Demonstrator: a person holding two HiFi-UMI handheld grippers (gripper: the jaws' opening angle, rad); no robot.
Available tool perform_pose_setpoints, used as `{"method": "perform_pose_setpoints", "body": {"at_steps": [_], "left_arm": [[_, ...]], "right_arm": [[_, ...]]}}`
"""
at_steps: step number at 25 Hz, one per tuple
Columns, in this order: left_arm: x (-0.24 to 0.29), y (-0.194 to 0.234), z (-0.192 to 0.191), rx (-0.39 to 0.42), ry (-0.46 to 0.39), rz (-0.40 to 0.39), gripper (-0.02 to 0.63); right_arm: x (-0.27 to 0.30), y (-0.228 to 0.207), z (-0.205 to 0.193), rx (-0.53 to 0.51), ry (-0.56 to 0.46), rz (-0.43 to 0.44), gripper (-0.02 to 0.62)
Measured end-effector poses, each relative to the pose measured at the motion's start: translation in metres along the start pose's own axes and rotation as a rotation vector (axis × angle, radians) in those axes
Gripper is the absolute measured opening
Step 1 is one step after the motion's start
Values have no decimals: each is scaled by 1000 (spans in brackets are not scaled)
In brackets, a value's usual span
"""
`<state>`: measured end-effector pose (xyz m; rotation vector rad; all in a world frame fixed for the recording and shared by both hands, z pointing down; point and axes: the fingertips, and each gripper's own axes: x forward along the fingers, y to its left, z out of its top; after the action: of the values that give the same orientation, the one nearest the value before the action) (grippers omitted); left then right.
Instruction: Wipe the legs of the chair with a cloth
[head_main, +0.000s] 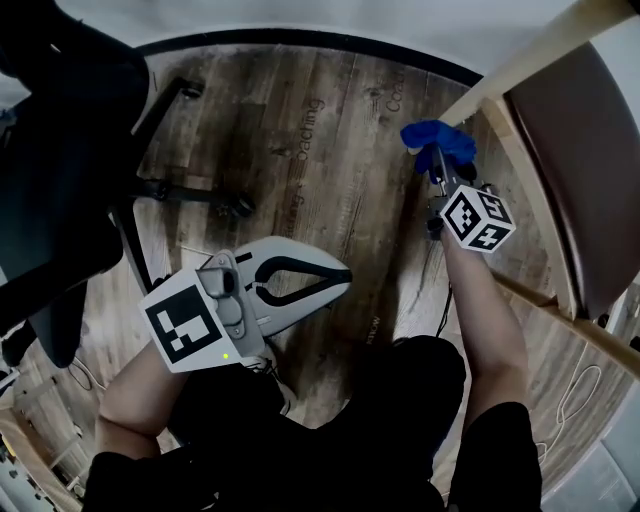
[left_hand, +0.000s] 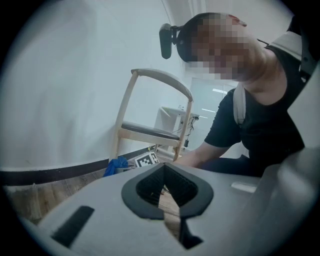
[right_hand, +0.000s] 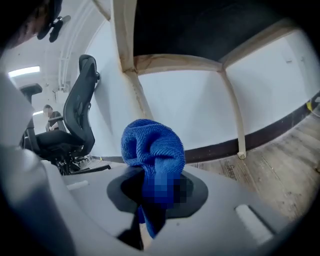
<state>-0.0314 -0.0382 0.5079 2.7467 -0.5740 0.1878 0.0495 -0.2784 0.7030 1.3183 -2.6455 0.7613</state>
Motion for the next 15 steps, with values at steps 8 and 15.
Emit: {"method": "perform_pose_setpoints", "body": {"at_steps": [8,15], "left_arm": [[-4,2,-10,-28,22,25,2],[-11,1,-31,-49,80,66,2]], "right_arm": [[34,-46,-89,15,170,-49,77],[62,-80,-159,-17,341,-102,78]]}}
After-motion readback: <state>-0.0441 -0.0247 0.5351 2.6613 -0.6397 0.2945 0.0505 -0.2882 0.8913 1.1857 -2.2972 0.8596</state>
